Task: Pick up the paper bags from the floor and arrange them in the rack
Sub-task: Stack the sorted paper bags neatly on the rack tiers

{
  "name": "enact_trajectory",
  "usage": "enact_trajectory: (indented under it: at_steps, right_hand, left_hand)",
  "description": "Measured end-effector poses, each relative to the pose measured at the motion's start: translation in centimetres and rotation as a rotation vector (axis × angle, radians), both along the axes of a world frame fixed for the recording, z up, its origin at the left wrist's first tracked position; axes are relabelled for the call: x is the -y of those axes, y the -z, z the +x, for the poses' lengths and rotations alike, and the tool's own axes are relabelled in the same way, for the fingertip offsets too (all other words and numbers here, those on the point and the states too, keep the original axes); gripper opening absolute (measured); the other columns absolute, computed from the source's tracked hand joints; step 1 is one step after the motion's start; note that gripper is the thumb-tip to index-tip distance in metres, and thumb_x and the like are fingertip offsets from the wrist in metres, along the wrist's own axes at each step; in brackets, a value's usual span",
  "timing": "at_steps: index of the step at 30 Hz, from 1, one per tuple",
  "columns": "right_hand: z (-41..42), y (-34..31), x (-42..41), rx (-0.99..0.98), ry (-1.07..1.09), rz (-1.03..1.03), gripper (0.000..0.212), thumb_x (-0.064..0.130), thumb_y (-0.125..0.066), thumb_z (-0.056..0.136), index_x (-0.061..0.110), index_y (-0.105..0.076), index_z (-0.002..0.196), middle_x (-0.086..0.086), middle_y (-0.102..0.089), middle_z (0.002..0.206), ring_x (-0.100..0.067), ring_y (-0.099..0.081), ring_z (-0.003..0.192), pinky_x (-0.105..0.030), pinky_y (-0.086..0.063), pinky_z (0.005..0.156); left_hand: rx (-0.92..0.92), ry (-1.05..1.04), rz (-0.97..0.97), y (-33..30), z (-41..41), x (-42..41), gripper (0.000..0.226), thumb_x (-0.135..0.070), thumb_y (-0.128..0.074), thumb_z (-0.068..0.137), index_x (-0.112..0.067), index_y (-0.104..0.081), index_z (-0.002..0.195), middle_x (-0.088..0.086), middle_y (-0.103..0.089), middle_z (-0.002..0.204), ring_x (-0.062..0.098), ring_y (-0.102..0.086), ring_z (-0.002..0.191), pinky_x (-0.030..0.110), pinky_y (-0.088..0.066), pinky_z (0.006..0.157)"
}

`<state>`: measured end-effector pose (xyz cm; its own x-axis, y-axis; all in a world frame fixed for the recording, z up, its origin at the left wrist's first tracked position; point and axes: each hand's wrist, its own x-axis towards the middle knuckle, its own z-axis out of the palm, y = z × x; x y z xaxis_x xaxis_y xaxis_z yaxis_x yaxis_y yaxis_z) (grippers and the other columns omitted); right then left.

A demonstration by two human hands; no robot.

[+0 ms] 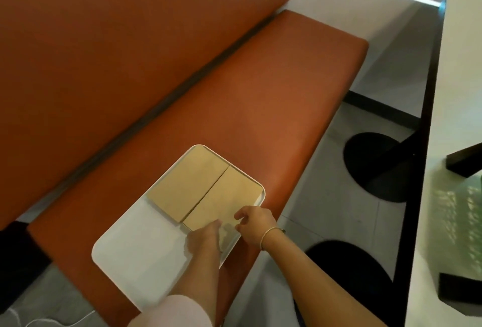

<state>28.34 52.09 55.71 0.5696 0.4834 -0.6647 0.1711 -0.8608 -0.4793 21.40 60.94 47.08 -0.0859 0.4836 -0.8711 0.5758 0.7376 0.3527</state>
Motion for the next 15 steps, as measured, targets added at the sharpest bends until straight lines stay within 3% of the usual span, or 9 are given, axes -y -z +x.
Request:
enact_trajectory:
  at_steps: [4, 8, 12, 15]
  right_hand:
    - [-0.1, -1.0, 0.6, 0.023, 0.023, 0.027, 0.032, 0.017, -0.053, 0.092, 0.02, -0.058, 0.123, -0.005, -0.057, 0.123, -0.018, -0.06, 0.104, -0.021, -0.047, 0.084]
    - [-1.7, -3.4, 2.1, 0.076, 0.039, 0.07, 0.031, 0.017, -0.052, 0.091, 0.022, -0.06, 0.121, -0.005, -0.059, 0.119, -0.018, -0.061, 0.101, -0.02, -0.047, 0.081]
    - [-3.8, -8.3, 5.0, 0.176, 0.036, 0.072, 0.032, 0.017, -0.052, 0.092, 0.021, -0.059, 0.123, -0.005, -0.059, 0.12, -0.019, -0.061, 0.103, -0.022, -0.048, 0.086]
    - [-5.4, -13.4, 7.9, 0.279, 0.085, 0.111, 0.032, 0.016, -0.052, 0.092, 0.02, -0.058, 0.123, -0.005, -0.061, 0.118, -0.019, -0.059, 0.106, -0.023, -0.047, 0.089]
  left_hand:
    - [0.181, -0.127, 0.007, -1.1, -0.2, 1.4, 0.049, -0.021, -0.073, 0.08, 0.002, -0.054, 0.119, 0.015, -0.057, 0.112, 0.035, -0.054, 0.112, 0.038, -0.044, 0.096]
    - [0.322, -0.171, 0.14, -3.2, -2.2, 2.9, 0.049, -0.008, -0.076, 0.073, -0.011, -0.057, 0.118, 0.009, -0.062, 0.111, 0.029, -0.056, 0.097, 0.042, -0.047, 0.095]
    - [0.403, -0.078, 0.205, -7.8, -5.4, 3.8, 0.05, -0.007, -0.077, 0.072, -0.013, -0.056, 0.117, 0.01, -0.062, 0.11, 0.032, -0.058, 0.095, 0.047, -0.052, 0.087]
    - [0.499, 0.028, 0.215, -12.2, -7.9, 4.7, 0.042, -0.004, -0.074, 0.074, -0.011, -0.055, 0.111, 0.01, -0.059, 0.101, 0.03, -0.055, 0.087, 0.039, -0.048, 0.073]
